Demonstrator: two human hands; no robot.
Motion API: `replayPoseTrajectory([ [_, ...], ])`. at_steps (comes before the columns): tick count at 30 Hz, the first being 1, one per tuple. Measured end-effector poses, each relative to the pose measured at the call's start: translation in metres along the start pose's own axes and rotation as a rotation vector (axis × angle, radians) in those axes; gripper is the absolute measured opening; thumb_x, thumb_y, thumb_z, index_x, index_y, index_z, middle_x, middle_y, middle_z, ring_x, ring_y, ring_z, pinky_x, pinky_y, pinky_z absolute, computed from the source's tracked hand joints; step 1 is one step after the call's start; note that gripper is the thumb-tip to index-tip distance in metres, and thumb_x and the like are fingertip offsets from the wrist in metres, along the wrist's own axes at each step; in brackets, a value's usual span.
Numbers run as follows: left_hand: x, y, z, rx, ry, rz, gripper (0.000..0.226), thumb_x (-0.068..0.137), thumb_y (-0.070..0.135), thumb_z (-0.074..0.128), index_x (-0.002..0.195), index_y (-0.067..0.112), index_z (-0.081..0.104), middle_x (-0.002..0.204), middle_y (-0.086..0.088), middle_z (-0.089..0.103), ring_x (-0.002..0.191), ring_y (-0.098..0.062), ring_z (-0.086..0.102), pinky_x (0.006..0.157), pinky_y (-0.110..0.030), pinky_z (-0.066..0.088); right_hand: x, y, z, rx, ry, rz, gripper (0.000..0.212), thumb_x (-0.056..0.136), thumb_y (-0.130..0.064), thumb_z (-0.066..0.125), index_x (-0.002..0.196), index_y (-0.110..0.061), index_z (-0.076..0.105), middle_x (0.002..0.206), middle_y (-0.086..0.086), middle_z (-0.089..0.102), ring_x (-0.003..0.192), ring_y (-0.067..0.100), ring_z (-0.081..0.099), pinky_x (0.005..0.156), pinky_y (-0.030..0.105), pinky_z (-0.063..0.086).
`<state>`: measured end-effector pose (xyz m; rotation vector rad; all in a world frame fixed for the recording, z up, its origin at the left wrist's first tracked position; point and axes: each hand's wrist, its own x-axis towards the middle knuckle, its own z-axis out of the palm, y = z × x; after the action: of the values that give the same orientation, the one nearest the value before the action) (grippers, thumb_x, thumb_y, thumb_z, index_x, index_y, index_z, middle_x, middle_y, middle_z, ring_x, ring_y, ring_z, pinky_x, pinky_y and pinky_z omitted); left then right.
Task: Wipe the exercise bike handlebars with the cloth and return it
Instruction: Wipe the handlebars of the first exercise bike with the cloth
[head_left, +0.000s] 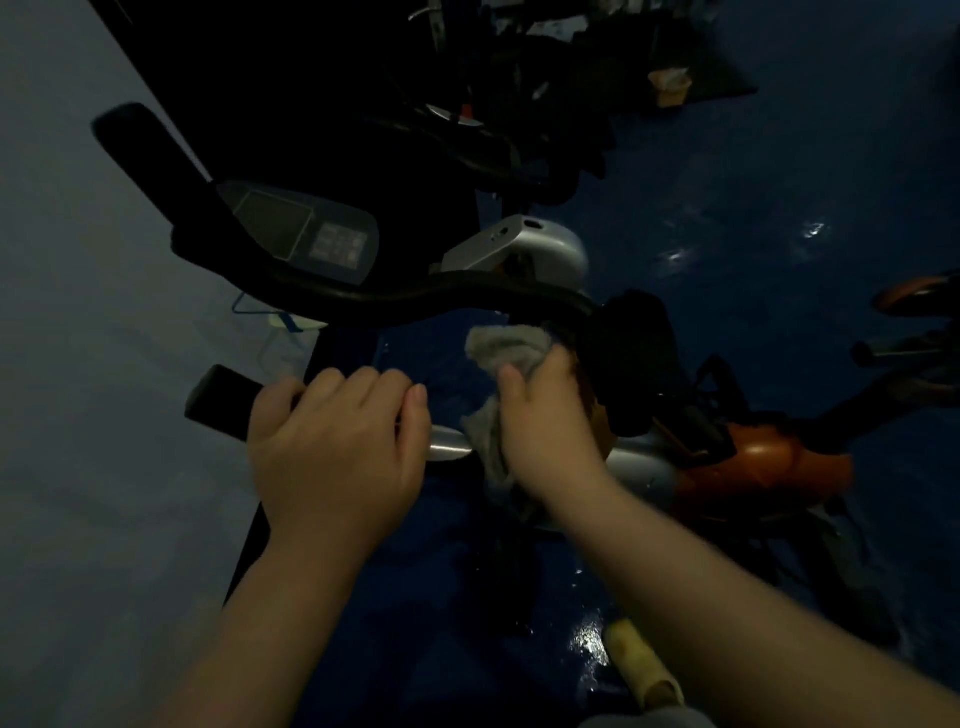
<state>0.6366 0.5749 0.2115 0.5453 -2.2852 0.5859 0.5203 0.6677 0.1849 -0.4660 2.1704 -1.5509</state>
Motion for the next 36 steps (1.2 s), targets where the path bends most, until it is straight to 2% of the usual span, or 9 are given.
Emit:
replayPoseTrajectory([
  [4, -0.001, 0.001, 0.004, 0.021, 0.014, 0.005, 0.039, 0.096, 0.025, 0.040, 0.061, 0.018, 0.056, 0.051, 0.001, 0.053, 0.049, -0.021, 0.049, 0.066, -0.035, 0.028, -0.001, -0.004, 0.002, -0.020, -0.006, 0.043, 0.036, 0.098, -0.029, 0.043, 0.128, -0.009, 0.037, 0.110, -0.004, 0.045, 0.073, 0.001, 0.042, 0.056, 0.008, 0.032],
  [8, 0.001, 0.002, 0.003, 0.034, 0.009, -0.006, 0.038, 0.095, 0.025, 0.041, 0.062, 0.018, 0.057, 0.053, 0.002, 0.055, 0.051, -0.021, 0.051, 0.068, -0.035, 0.029, 0.032, -0.024, -0.001, -0.124, 0.043, 0.058, 0.033, 0.099, -0.025, 0.040, 0.119, 0.000, 0.038, 0.105, 0.010, 0.050, 0.081, 0.017, 0.040, 0.069, 0.025, 0.034],
  [13, 0.000, 0.002, 0.005, 0.025, 0.034, -0.003, 0.037, 0.095, 0.024, 0.042, 0.062, 0.017, 0.058, 0.052, 0.001, 0.055, 0.049, -0.021, 0.050, 0.066, -0.034, 0.028, 0.009, -0.008, -0.004, -0.204, -0.022, 0.024, 0.032, 0.099, -0.032, 0.041, 0.117, -0.007, 0.039, 0.073, -0.010, 0.035, 0.060, 0.000, 0.034, 0.044, 0.006, 0.036],
  [17, 0.000, 0.001, 0.005, 0.028, 0.040, -0.012, 0.039, 0.095, 0.025, 0.040, 0.060, 0.017, 0.056, 0.052, 0.001, 0.054, 0.049, -0.022, 0.050, 0.066, -0.036, 0.030, 0.033, -0.024, -0.001, -0.136, 0.051, 0.037, 0.031, 0.099, -0.024, 0.038, 0.117, 0.002, 0.036, 0.101, 0.012, 0.049, 0.082, 0.018, 0.040, 0.071, 0.025, 0.034],
  [20, -0.001, 0.002, 0.004, 0.035, 0.027, -0.012, 0.039, 0.095, 0.025, 0.039, 0.061, 0.018, 0.056, 0.053, 0.001, 0.055, 0.050, -0.022, 0.051, 0.069, -0.035, 0.030, 0.008, -0.010, 0.000, -0.028, 0.026, -0.015, 0.033, 0.099, -0.026, 0.039, 0.125, -0.007, 0.036, 0.106, -0.001, 0.053, 0.097, 0.014, 0.054, 0.064, 0.004, 0.038],
  [23, -0.001, 0.003, 0.002, 0.027, -0.003, -0.016, 0.038, 0.094, 0.025, 0.041, 0.062, 0.018, 0.058, 0.055, 0.001, 0.057, 0.052, -0.022, 0.053, 0.070, -0.035, 0.030, -0.039, 0.014, 0.007, -0.119, -0.019, -0.324, 0.050, 0.099, -0.043, 0.023, 0.145, -0.024, 0.020, 0.155, -0.009, 0.014, 0.141, 0.006, 0.010, 0.114, 0.025, 0.017],
  [25, -0.001, 0.000, 0.000, -0.007, -0.008, -0.002, 0.036, 0.095, 0.025, 0.043, 0.065, 0.017, 0.062, 0.057, 0.000, 0.060, 0.053, -0.022, 0.054, 0.071, -0.035, 0.030, -0.045, 0.024, 0.000, -0.301, -0.072, -0.541, 0.053, 0.099, -0.045, 0.010, 0.146, -0.026, 0.024, 0.154, -0.016, 0.011, 0.143, 0.001, -0.006, 0.118, 0.031, -0.004],
  [32, -0.005, -0.033, -0.027, -0.306, 0.043, -0.022, 0.021, 0.092, 0.014, 0.051, 0.092, 0.006, 0.071, 0.103, -0.009, 0.071, 0.109, -0.024, 0.060, 0.106, -0.039, 0.028, -0.038, 0.013, -0.013, -0.372, -0.141, -0.743, 0.043, 0.097, -0.031, 0.029, 0.128, -0.022, 0.057, 0.120, -0.006, 0.062, 0.115, 0.012, 0.052, 0.102, 0.041, 0.035],
  [36, -0.003, -0.054, -0.025, -0.355, 0.045, -0.216, 0.025, 0.096, 0.013, 0.044, 0.104, 0.004, 0.066, 0.110, -0.005, 0.064, 0.109, -0.019, 0.055, 0.106, -0.039, 0.033, -0.036, -0.017, 0.010, -0.500, -0.203, -0.847, 0.045, 0.096, -0.038, 0.032, 0.126, -0.018, 0.057, 0.106, 0.000, 0.064, 0.089, 0.018, 0.059, 0.074, 0.032, 0.044],
])
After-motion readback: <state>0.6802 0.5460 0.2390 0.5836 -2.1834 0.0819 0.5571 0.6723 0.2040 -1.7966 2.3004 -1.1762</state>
